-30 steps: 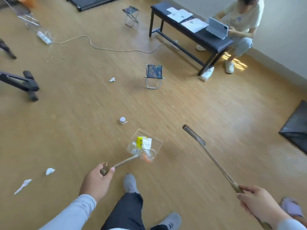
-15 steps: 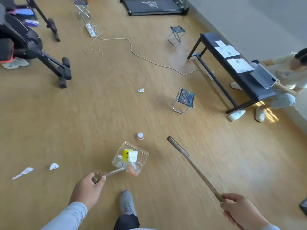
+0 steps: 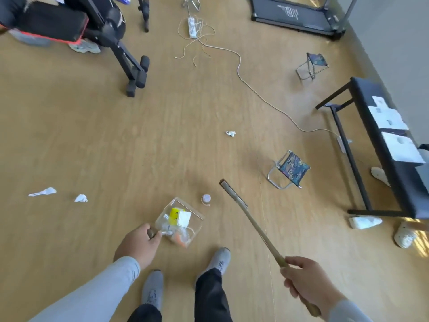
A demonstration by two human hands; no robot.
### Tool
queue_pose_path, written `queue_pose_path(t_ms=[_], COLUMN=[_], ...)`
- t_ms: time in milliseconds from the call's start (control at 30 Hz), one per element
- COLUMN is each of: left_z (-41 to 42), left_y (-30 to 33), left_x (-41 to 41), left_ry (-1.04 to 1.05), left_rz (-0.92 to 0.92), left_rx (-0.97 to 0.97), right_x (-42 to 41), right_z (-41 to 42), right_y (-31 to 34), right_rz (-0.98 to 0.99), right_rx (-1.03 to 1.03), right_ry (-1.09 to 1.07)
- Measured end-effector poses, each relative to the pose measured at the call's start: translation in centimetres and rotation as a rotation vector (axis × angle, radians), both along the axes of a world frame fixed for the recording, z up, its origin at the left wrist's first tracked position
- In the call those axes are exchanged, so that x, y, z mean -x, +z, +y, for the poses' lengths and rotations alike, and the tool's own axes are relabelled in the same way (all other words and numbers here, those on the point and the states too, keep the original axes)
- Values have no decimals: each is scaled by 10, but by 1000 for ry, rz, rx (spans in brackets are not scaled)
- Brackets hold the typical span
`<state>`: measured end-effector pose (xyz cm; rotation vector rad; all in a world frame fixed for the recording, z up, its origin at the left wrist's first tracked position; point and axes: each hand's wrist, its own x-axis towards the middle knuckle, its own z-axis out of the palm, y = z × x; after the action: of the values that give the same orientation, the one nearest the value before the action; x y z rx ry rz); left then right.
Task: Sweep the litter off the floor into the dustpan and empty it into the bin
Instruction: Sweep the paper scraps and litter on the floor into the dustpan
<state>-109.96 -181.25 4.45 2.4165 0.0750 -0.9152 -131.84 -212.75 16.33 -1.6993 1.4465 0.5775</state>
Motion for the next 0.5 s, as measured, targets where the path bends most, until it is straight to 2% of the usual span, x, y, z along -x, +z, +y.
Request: queue_pose_path(t_ms=[267, 400, 500], left_z=[-87, -109, -107], left_y=[-21, -28, -31], left_x=[-5, 3, 8], left_ry=[-39, -73, -72], left_rz=[-1, -25, -47], left_rx=[-128, -176, -179], right_x=[-81, -114, -119], right_z=[-79, -78, -62], right_y=[-59, -97, -100], right_rz=[36, 122, 201], right_rx=[-49, -79, -135], right_ry=[154, 306, 485])
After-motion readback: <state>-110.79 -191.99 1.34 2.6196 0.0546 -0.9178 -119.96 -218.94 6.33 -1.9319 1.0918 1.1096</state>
